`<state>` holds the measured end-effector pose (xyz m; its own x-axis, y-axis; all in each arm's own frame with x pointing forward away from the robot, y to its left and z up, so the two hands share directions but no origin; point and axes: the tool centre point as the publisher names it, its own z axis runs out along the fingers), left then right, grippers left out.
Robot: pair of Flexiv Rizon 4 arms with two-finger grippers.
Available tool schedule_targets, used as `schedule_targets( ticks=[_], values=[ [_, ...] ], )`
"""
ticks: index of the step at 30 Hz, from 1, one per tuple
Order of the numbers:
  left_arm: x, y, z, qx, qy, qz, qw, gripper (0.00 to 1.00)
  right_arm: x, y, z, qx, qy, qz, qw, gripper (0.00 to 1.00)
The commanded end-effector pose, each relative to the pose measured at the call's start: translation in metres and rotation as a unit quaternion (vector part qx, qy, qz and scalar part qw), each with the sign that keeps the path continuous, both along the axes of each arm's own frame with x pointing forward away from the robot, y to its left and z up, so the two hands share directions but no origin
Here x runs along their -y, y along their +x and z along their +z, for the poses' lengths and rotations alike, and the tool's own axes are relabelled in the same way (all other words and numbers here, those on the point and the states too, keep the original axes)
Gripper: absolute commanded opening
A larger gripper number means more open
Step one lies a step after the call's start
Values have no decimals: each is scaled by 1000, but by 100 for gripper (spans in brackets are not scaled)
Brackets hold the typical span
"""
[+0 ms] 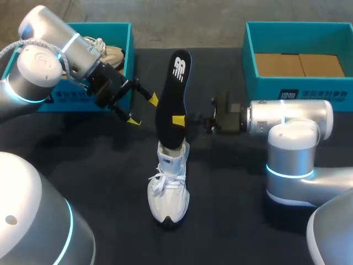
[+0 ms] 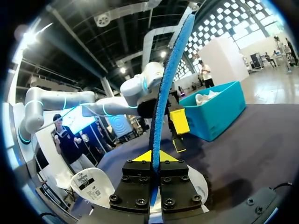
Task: Take the shoe out of the shoebox, open the shoe tongue, remove and reinsert the insole, then place the shoe into the shoebox
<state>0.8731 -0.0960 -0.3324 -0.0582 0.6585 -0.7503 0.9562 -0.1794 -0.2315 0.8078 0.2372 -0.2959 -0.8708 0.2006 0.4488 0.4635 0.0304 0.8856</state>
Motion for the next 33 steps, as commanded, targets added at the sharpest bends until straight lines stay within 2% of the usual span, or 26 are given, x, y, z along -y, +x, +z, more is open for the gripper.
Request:
schedule_targets(
  ticks=[1, 18, 33],
  values=[
    [0, 0, 0, 0, 1, 0, 1000, 100, -8, 2, -4, 0, 1, 1, 1000, 0],
    [0, 0, 0, 0, 1, 0, 1000, 100, 0, -7, -13, -6, 6, -9, 1000, 0],
    [0, 0, 0, 0, 1, 0, 1000, 100, -1, -5, -15, -15, 1, -11, 1000, 0]
  ],
)
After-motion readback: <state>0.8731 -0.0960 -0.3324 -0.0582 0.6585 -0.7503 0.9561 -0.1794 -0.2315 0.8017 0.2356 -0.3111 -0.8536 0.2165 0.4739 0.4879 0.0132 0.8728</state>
